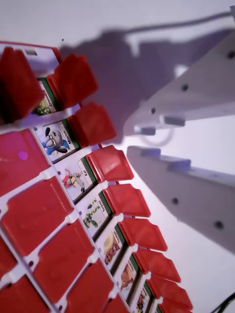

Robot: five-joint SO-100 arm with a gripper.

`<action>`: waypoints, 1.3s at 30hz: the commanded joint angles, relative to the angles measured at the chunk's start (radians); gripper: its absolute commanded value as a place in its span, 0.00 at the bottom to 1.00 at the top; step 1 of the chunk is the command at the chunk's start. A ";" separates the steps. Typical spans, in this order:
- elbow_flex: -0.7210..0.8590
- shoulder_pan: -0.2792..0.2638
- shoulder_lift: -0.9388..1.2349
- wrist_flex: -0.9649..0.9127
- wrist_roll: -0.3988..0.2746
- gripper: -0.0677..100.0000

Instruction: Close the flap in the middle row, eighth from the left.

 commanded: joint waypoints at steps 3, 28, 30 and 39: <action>-0.123 0.018 -0.005 -0.067 0.008 0.02; -0.350 0.066 -0.249 -0.095 0.002 0.02; -0.365 0.067 -0.264 -0.101 0.002 0.02; -0.428 0.077 -0.324 -0.137 -0.008 0.02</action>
